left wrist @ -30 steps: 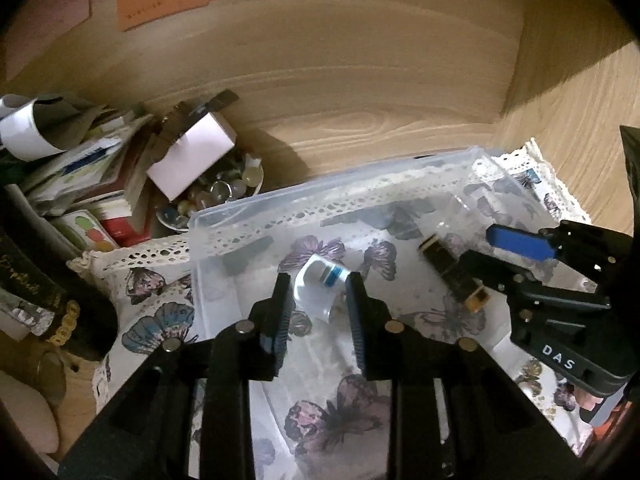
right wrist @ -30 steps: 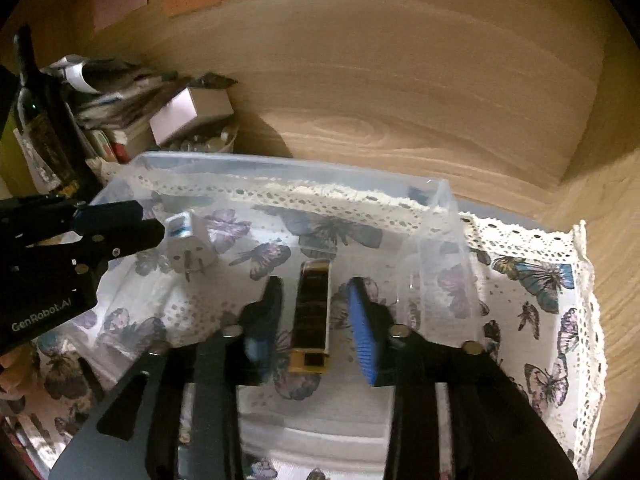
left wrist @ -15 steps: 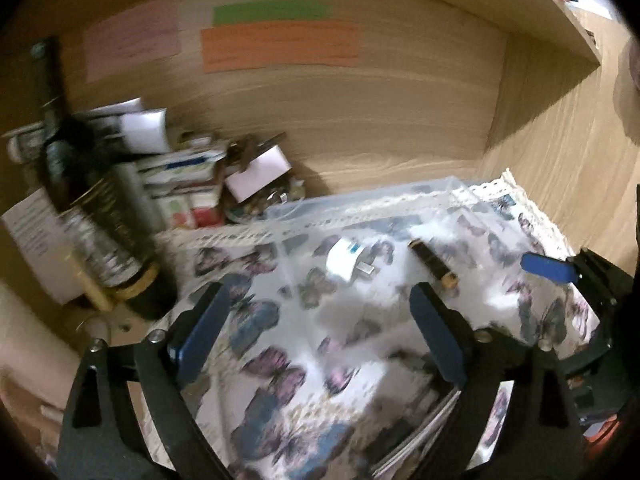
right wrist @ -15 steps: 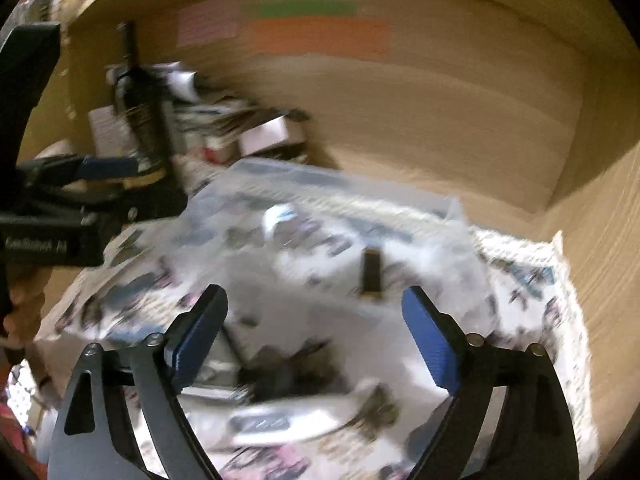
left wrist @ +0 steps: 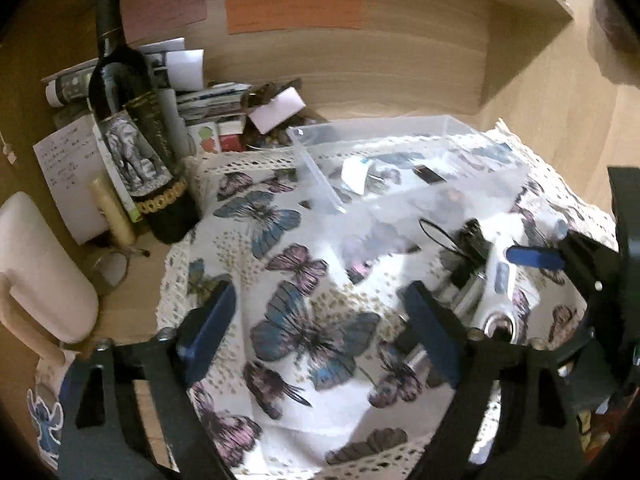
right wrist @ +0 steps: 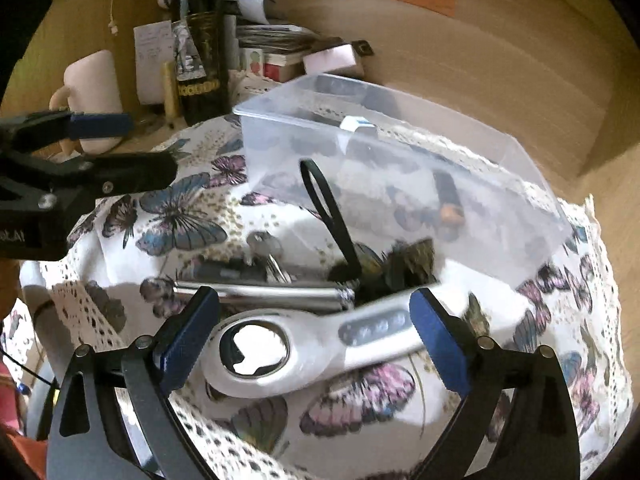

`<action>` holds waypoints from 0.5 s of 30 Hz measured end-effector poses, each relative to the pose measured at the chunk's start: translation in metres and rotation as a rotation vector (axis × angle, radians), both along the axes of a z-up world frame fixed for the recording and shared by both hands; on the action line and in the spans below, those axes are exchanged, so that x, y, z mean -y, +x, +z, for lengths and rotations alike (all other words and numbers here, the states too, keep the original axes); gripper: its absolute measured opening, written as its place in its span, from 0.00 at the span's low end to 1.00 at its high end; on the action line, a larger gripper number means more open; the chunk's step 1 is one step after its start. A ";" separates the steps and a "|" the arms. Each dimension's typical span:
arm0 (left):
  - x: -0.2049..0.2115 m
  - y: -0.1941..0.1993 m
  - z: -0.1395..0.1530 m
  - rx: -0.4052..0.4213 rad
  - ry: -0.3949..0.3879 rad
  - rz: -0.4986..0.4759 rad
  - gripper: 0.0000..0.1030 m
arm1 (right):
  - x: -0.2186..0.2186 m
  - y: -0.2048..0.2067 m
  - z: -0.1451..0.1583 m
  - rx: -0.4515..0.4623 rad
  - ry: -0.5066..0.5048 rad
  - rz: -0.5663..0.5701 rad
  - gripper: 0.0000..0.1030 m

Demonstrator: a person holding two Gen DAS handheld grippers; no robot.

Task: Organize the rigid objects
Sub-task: 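Grasp the white handheld device with the right tool while the left tool grasps the silver cylinder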

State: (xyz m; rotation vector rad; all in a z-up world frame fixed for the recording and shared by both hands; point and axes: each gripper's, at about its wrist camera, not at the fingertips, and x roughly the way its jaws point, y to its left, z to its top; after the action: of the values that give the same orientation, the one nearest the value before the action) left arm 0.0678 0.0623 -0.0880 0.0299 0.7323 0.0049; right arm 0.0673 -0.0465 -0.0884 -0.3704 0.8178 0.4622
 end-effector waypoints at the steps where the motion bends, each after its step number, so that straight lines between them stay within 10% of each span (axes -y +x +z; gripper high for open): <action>1: 0.003 0.000 -0.002 -0.007 -0.005 -0.014 0.73 | 0.005 -0.001 0.000 -0.002 0.005 -0.007 0.93; 15: 0.074 0.006 -0.032 -0.132 -0.088 -0.242 0.34 | 0.086 -0.026 -0.004 -0.024 0.048 -0.191 0.85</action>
State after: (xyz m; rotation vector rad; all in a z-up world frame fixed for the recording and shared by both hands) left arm 0.0737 -0.0117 -0.1198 0.0345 0.8568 -0.2629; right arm 0.0414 -0.1323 -0.0921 -0.2398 0.8552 0.3084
